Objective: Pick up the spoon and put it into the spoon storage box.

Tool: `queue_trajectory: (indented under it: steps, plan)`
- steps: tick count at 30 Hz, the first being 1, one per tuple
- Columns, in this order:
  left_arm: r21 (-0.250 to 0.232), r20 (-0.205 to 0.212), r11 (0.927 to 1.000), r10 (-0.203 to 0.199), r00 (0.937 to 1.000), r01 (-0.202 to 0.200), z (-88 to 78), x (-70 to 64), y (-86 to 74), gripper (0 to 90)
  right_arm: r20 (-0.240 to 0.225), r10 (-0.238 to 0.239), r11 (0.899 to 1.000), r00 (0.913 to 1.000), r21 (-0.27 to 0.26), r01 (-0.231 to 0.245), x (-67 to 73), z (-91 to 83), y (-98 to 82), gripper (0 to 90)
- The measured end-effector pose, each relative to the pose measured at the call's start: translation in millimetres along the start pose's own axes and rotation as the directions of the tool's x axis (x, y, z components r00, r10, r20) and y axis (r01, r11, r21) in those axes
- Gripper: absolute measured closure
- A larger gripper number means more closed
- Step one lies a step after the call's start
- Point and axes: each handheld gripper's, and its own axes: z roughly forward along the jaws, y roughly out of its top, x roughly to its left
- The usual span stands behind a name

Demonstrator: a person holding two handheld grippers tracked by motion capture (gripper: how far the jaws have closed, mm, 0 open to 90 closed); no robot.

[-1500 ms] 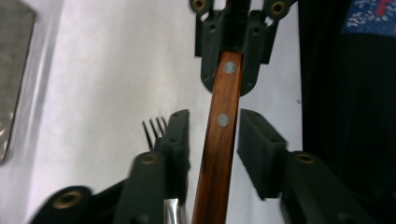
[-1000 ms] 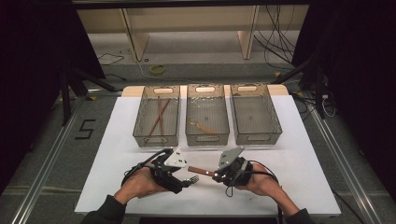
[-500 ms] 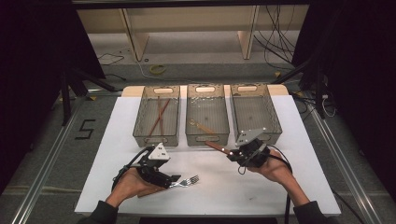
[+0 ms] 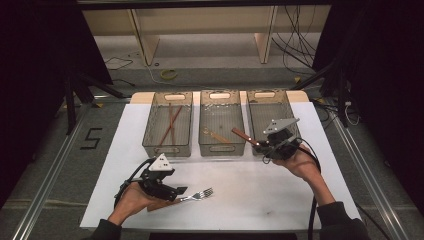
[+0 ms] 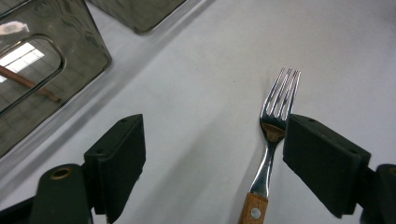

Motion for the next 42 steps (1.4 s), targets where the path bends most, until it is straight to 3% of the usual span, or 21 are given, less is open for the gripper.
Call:
queue_trajectory:
  steps: [12,24,37,42]
  plan:
    - [0.002,-0.005,0.9999,-0.015,0.9999,0.015,-1.1,1.6,-5.8,20.5,0.062,0.073,0.997,0.9954,-0.01,-0.072,-28.5,1.0,8.6,78.3]
    - [0.001,-0.006,0.9996,-0.028,0.9996,0.028,-2.3,2.4,-8.0,20.4,0.094,0.109,0.994,0.9895,-0.005,-0.109,-43.6,2.8,12.6,78.3]
    - [0.001,-0.008,0.9991,-0.043,0.999,0.043,-5.6,2.9,-12.2,20.4,0.154,0.172,0.984,0.973,0.018,-0.176,-67.9,7.2,12.5,78.2]
    - [0.011,-0.006,0.9985,-0.053,0.9986,0.053,-5.7,4.3,-15.5,20.3,0.18,0.213,0.975,0.9605,0.026,-0.221,-80.0,11.9,13.1,78.3]
